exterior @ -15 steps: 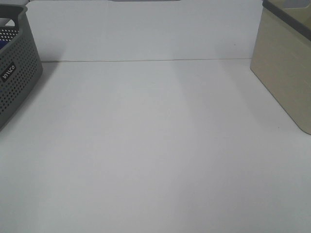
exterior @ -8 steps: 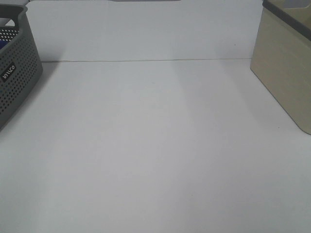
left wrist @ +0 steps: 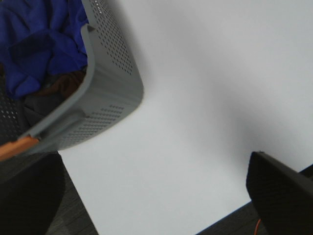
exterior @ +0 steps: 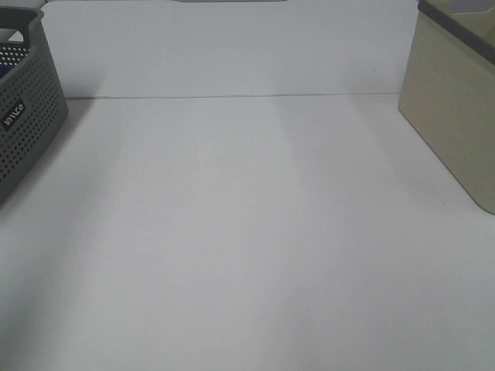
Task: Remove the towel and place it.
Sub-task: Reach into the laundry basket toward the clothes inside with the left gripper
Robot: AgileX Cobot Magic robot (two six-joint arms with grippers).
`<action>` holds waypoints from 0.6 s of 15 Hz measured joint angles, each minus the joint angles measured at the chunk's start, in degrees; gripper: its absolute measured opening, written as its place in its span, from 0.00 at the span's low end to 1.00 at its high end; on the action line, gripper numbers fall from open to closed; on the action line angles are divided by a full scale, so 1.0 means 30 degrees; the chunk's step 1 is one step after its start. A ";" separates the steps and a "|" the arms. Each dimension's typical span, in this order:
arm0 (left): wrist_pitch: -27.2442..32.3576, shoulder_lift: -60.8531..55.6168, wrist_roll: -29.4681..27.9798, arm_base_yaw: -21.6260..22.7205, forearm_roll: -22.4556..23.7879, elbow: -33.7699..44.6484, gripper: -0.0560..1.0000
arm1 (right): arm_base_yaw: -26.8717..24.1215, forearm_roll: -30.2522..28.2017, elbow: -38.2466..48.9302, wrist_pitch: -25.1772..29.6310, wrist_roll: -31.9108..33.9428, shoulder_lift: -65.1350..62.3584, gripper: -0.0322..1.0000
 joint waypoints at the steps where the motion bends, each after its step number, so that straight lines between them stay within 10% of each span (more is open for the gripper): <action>1: -0.0019 0.1929 0.0898 0.0000 0.0363 -0.1432 0.95 | 0.0000 0.0000 0.0000 0.0000 0.0000 0.0000 0.78; 9: -0.0057 1.3866 0.6131 0.0000 0.5940 -1.2089 0.95 | 0.0000 0.0000 0.0000 0.0000 0.0000 0.0000 0.78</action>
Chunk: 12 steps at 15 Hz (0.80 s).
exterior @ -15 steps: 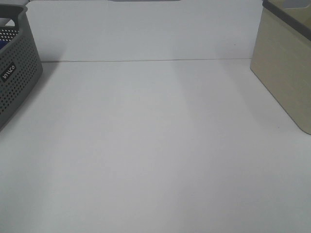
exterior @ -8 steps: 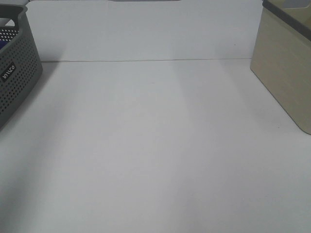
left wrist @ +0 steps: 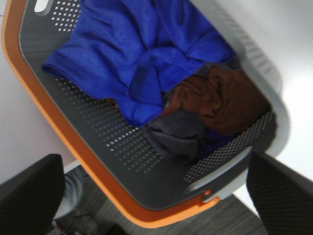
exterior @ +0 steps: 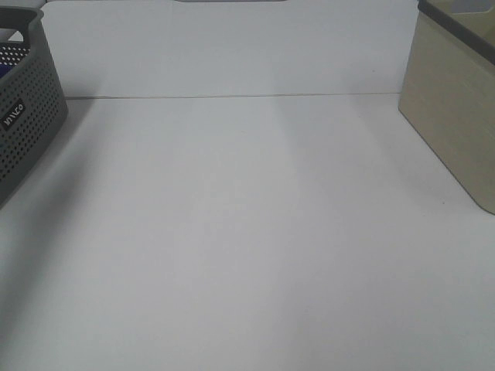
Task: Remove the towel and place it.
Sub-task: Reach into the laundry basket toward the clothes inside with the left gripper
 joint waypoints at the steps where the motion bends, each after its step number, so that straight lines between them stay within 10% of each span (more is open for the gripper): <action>1: 0.0000 0.0859 0.0420 0.0000 0.0974 -0.0726 0.95 | 0.0000 0.0000 0.0000 0.0000 0.0000 0.0000 0.78; 12: -0.5176 0.8021 0.3629 0.2617 0.1967 -0.1872 0.95 | 0.0000 0.0000 0.0000 0.0000 0.0000 0.0000 0.78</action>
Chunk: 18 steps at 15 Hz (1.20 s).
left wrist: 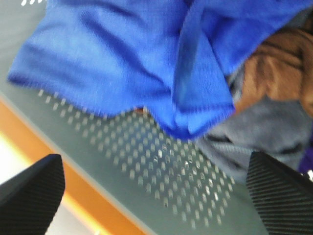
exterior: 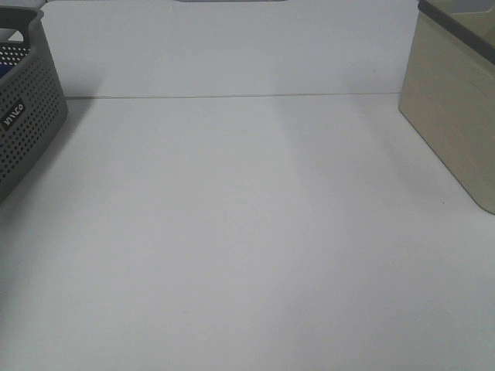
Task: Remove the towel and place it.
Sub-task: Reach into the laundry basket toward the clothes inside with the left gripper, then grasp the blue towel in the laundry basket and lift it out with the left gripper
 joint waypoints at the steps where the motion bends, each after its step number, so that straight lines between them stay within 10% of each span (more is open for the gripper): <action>1: -0.0344 0.0630 0.0019 0.0000 0.0000 0.0000 0.95 | 0.0000 0.0000 0.0000 0.0000 0.0000 0.0000 0.78; 12: -0.2559 0.3552 0.0267 0.0000 -0.0516 0.0000 0.93 | 0.0000 0.0019 0.0000 0.0000 0.0000 0.0000 0.78; 14: -0.2387 0.3552 0.0535 -0.0019 -0.0917 0.0000 0.85 | 0.0000 0.0019 0.0000 0.0000 0.0000 0.0000 0.78; 18: -0.2273 0.3552 0.0802 -0.0019 -0.1222 0.0000 0.32 | 0.0000 0.0019 0.0000 0.0000 0.0000 0.0000 0.78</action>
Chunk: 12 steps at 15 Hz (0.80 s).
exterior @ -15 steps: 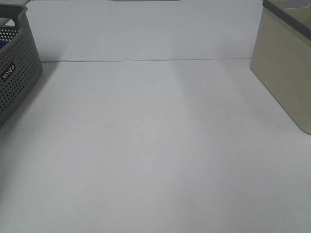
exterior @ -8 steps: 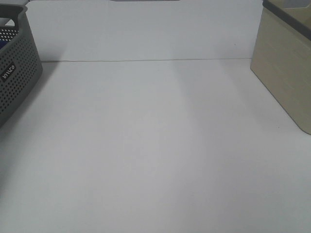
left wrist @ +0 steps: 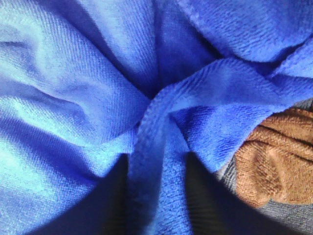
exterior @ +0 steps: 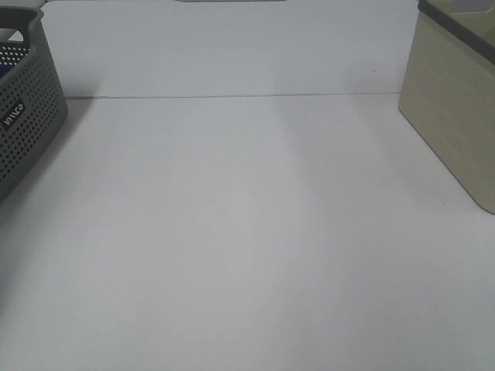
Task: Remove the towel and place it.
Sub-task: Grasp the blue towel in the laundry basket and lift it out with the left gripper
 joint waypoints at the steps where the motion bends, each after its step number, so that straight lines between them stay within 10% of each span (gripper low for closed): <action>1: 0.0000 0.0000 0.0000 0.0000 0.0019 0.0000 0.21 | 0.0000 0.0000 0.0000 0.0000 0.0000 0.0000 0.78; 12: 0.1299 -0.1356 0.0000 0.0000 0.1375 -0.0115 0.05 | 0.0000 0.0000 0.0000 0.0000 0.0000 0.0000 0.78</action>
